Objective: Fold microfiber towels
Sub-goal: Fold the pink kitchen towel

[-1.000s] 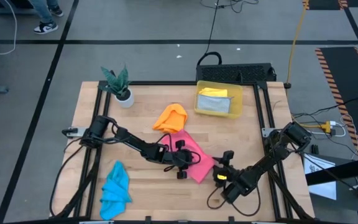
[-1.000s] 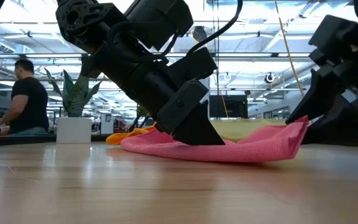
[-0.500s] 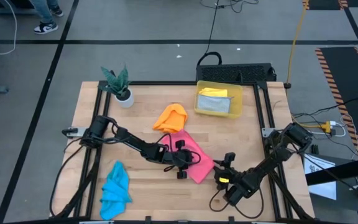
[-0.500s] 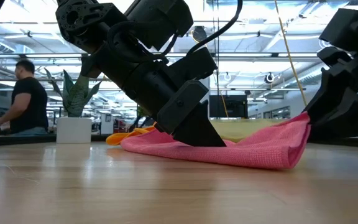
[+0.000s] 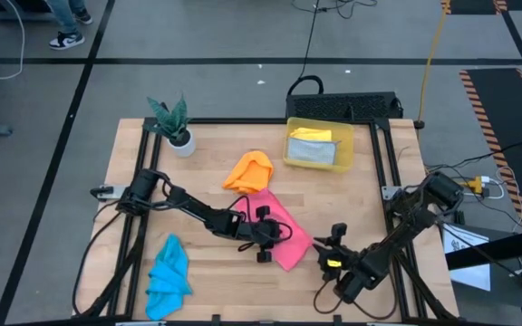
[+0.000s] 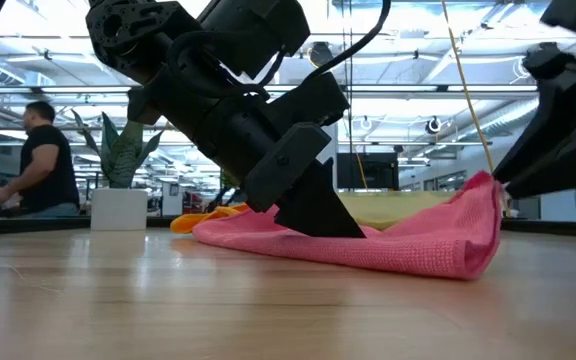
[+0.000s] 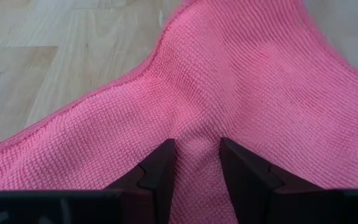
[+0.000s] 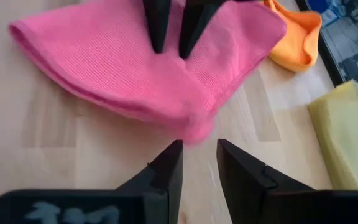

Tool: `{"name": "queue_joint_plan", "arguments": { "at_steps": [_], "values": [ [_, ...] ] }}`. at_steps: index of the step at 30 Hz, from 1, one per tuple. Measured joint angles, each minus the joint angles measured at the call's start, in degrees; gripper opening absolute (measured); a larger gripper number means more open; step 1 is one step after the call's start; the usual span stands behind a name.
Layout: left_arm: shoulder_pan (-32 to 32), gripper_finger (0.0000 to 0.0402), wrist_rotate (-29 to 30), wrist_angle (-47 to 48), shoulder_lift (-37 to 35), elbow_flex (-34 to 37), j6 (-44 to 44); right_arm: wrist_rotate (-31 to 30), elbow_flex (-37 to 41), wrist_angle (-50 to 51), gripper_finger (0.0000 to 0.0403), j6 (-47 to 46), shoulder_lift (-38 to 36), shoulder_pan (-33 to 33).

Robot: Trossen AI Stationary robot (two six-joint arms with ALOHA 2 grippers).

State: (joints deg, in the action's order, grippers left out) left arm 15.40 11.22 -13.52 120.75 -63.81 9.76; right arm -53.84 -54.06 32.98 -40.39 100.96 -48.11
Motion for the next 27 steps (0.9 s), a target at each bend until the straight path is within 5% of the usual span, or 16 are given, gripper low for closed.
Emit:
{"name": "queue_joint_plan", "arguments": {
  "at_steps": [7, 17, 22, 27],
  "values": [
    [0.00, 0.0131, -0.07, 0.06, 0.00, 0.00, -0.02, 1.72, 0.00, -0.48, 0.0088, 2.51, -1.26, -0.44],
    [0.13, 0.0131, -1.37, 8.29, -3.96, 0.11, 1.00, 21.95, 0.07, -8.05, 0.0088, 11.99, -0.88, 0.28],
    [0.11, 0.0131, -1.39, 14.43, -8.05, 0.31, 0.90, 22.47, 4.07, -21.09, 0.0088, 17.80, -0.03, 1.70],
    [0.09, 0.0131, -2.71, 9.88, -9.10, 0.14, 0.37, 22.05, 7.86, -30.52, 0.0088, 18.92, -0.14, 3.31]
  ]
}}
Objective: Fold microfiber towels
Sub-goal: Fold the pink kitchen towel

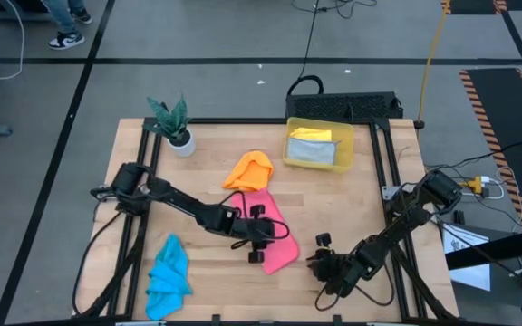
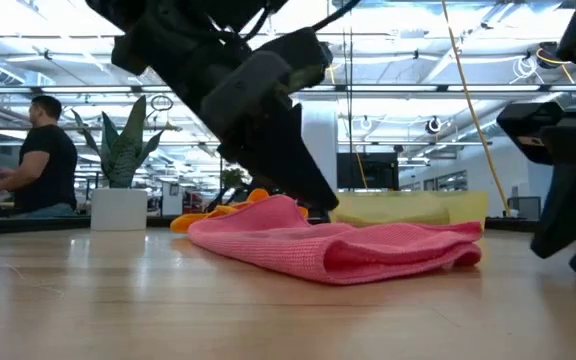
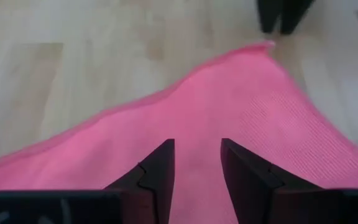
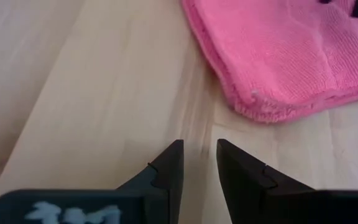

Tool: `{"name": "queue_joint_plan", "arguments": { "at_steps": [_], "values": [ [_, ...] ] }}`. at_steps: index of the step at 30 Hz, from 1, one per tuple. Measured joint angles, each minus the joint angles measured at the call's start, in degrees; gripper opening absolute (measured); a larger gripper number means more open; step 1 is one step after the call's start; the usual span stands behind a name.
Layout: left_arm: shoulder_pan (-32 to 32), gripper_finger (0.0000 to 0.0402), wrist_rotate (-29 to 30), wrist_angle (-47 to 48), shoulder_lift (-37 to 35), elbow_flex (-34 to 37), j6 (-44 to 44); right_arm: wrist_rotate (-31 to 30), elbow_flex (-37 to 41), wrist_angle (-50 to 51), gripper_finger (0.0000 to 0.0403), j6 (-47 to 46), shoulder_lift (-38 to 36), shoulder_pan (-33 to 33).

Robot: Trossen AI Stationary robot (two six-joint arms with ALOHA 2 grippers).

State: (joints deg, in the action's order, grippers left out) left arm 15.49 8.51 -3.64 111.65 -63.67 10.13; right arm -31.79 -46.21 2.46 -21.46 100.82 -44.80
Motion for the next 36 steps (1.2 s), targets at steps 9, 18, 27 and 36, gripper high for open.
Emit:
{"name": "queue_joint_plan", "arguments": {
  "at_steps": [9, 18, 27, 36],
  "values": [
    [-1.71, 0.0131, -6.02, -16.51, 8.13, -0.32, -3.36, -4.86, 0.50, -1.15, 0.0088, 1.10, -2.29, 0.11],
    [-1.02, 0.0131, -16.49, -17.69, 11.31, -2.65, -3.45, -5.51, 0.46, -0.63, 0.0088, 1.48, -8.52, -0.65],
    [0.55, 0.0131, -11.93, -16.71, 6.97, -2.62, -5.93, 0.90, 0.47, -17.07, 0.0087, 9.24, -0.15, 4.06],
    [-0.70, 0.0131, 13.59, 5.92, 0.25, -2.65, 0.02, 12.91, 0.47, -24.00, 0.0043, 8.01, 5.92, 8.49]
  ]
}}
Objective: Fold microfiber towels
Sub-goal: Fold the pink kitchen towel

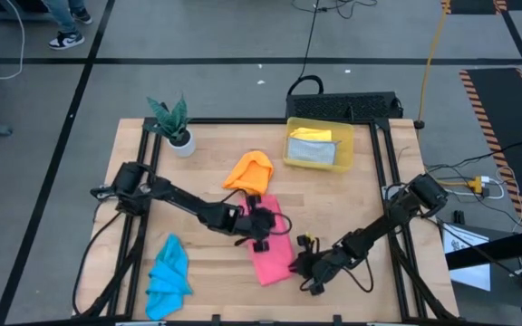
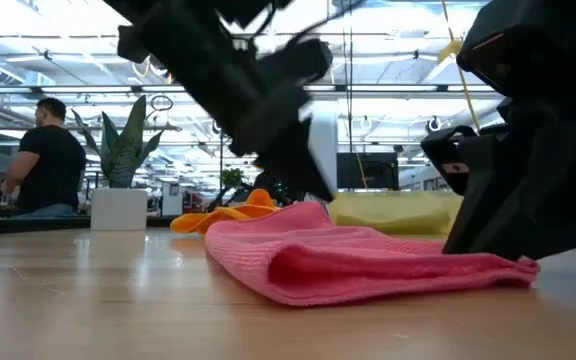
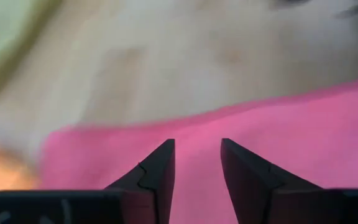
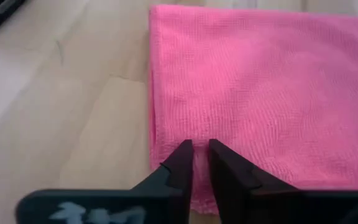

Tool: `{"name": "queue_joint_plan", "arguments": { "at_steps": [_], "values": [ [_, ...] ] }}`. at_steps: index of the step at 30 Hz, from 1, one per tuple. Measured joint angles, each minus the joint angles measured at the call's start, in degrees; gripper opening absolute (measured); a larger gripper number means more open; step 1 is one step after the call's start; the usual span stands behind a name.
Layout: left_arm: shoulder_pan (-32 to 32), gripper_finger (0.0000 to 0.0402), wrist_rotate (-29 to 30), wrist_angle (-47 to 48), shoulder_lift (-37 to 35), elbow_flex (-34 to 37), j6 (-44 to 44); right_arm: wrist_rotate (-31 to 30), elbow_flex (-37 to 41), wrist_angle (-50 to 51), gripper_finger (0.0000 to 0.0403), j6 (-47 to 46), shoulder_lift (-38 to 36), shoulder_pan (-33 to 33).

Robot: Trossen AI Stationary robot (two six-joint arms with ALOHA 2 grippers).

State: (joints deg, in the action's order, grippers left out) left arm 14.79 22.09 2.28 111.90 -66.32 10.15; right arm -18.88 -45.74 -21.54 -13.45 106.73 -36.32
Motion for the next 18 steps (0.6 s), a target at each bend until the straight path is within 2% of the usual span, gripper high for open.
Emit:
{"name": "queue_joint_plan", "arguments": {
  "at_steps": [4, 8, 13, 18],
  "values": [
    [-3.17, 0.0131, 3.74, 2.40, 1.58, 2.28, 3.86, 4.01, -0.07, 0.16, 0.0020, -2.49, 0.23, -0.12],
    [-6.14, 0.0131, 7.04, 1.41, 1.57, 5.33, 7.85, 5.54, -0.08, -0.16, 0.0006, -4.10, 0.23, -1.07],
    [-7.56, 0.0131, 6.17, -1.17, 1.60, 6.88, 8.25, 8.04, -0.09, -0.26, 0.0001, -6.01, 0.23, -2.07],
    [-6.50, 0.0131, 1.53, -7.82, 1.88, 6.67, 4.79, 9.79, 0.06, -0.44, 0.0001, -4.03, -1.17, -2.89]
  ]
}}
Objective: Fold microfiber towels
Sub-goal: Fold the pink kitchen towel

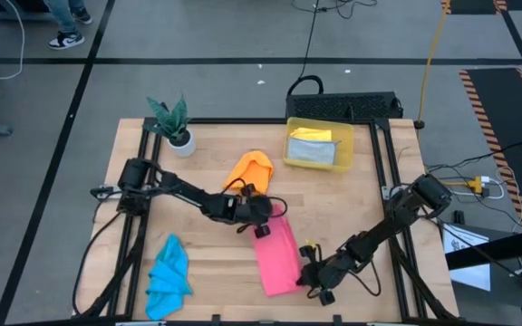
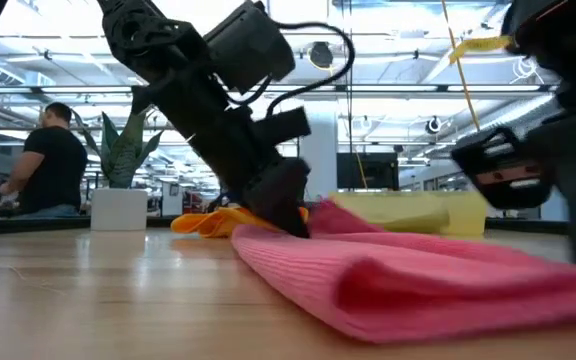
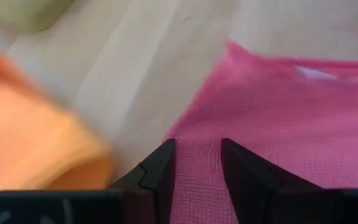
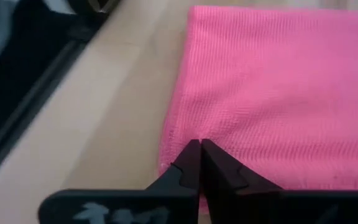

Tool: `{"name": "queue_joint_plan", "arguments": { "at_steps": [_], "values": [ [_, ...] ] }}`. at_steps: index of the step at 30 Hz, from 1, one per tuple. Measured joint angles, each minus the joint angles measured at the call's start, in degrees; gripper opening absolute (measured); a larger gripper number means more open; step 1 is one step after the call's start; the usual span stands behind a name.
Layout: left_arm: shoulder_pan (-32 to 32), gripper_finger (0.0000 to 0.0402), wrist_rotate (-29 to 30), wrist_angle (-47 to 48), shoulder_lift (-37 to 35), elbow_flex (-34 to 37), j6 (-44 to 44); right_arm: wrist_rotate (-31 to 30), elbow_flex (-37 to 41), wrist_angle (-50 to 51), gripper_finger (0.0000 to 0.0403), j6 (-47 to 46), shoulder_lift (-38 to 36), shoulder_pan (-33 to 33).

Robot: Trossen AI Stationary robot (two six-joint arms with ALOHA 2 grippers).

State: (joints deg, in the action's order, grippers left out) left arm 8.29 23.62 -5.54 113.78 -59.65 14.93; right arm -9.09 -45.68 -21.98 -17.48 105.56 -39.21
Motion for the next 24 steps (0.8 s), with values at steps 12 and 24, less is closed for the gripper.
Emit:
{"name": "queue_joint_plan", "arguments": {
  "at_steps": [12, 24],
  "values": [
    [-0.67, 0.0131, -1.89, -11.38, -0.02, -0.44, -3.10, -5.23, -0.06, -0.86, 0.0000, 1.23, -4.19, 0.45],
    [-1.65, 0.0131, -2.94, -16.04, 4.59, -0.44, -3.89, -5.60, -0.04, 3.78, 0.0000, -2.90, -4.16, -0.41]
  ]
}}
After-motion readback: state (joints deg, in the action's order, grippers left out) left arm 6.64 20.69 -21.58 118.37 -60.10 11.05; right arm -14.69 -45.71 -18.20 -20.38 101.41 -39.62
